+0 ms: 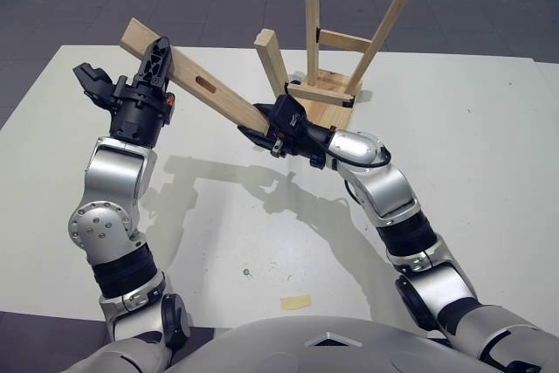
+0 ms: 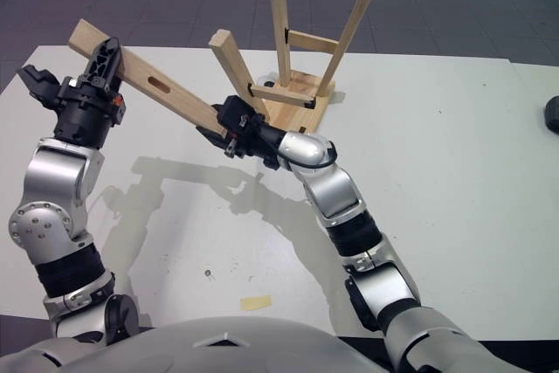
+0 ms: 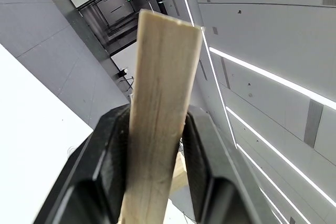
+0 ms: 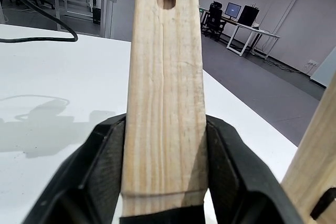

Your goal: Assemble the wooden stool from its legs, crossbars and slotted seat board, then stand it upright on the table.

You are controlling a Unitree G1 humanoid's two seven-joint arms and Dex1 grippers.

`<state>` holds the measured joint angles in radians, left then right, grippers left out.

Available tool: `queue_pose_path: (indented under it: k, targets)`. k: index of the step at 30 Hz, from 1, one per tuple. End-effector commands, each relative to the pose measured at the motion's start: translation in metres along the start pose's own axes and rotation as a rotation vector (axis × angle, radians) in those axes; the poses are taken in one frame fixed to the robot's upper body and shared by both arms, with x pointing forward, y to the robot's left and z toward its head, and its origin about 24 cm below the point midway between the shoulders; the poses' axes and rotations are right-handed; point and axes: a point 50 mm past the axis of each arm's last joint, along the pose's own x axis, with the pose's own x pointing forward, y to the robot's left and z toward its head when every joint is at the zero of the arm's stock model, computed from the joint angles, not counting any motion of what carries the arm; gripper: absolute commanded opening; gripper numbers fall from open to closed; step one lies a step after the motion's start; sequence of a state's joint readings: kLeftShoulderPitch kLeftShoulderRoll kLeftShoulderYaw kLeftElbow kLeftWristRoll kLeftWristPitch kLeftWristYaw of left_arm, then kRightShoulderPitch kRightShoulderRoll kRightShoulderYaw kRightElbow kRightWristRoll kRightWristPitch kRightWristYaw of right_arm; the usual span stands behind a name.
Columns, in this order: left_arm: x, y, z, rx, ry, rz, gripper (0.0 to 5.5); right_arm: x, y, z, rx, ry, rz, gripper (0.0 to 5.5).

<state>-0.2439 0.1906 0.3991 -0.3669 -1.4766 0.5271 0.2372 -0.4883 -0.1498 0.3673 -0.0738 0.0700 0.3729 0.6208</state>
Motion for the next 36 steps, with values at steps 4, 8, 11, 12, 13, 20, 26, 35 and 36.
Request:
queue_pose_path:
  k: [4, 8, 11, 12, 13, 20, 26, 35, 36]
  targets:
    - [0.004, -0.011, -0.002, 0.026, 0.062, -0.125, 1.30, -0.001, 0.002, -0.002, -0.014, 0.025, -0.006, 2.04]
    - [0.005, -0.013, -0.006, 0.060, 0.141, -0.214, 1.22, -0.005, 0.005, 0.000, -0.019, 0.032, 0.018, 2.04]
    - [0.004, -0.020, -0.007, 0.107, 0.191, -0.300, 1.09, -0.011, 0.006, 0.006, -0.024, 0.024, 0.043, 2.72]
    - [0.004, -0.024, -0.007, 0.125, 0.201, -0.338, 1.08, -0.013, 0.007, 0.008, -0.023, 0.021, 0.057, 2.91]
    - [0.003, -0.027, -0.007, 0.136, 0.202, -0.358, 1.08, -0.015, 0.008, 0.009, -0.022, 0.019, 0.071, 3.01]
    - [0.004, -0.023, -0.003, 0.200, 0.188, -0.407, 1.07, -0.031, 0.002, 0.016, -0.034, 0.019, 0.075, 4.26]
    - [-0.007, -0.036, 0.026, 0.363, 0.244, -0.702, 1.03, -0.079, -0.014, 0.055, 0.020, -0.054, 0.170, 5.23]
    - [-0.004, -0.068, 0.009, 0.564, 0.617, -1.022, 1.03, -0.108, -0.040, 0.098, 0.200, -0.118, 0.347, 5.40]
    - [-0.003, -0.071, 0.004, 0.582, 0.664, -1.050, 1.03, -0.106, -0.041, 0.101, 0.218, -0.125, 0.353, 5.40]
